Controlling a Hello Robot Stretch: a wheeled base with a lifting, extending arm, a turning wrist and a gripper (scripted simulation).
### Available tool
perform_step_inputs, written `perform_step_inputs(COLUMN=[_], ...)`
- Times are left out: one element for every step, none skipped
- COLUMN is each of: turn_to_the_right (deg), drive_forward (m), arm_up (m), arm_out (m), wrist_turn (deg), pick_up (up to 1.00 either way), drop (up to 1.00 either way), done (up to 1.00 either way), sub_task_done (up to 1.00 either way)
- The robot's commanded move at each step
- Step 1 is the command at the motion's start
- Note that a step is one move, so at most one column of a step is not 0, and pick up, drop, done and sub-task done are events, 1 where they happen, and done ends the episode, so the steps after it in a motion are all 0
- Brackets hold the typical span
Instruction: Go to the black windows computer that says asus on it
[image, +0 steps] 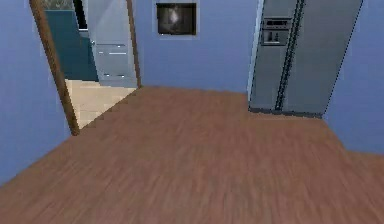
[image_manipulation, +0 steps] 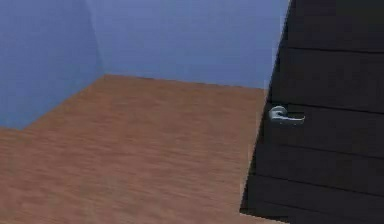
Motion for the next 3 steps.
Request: perform_step_inputs(turn_to_the_right=[-18.0,0.0,0.0], drive_forward=[0.0,1.0,1.0], arm_up=[0.0,0.0,0.0], arm_out=[0.0,0.0,0.0], wrist_turn=[0.0,0.0,0.0], pick_up=[0.0,0.0,0.0], drop=[0.0,0.0,0.0], done=[0.0,0.0,0.0], sub_task_done=[0.0,0.0,0.0])
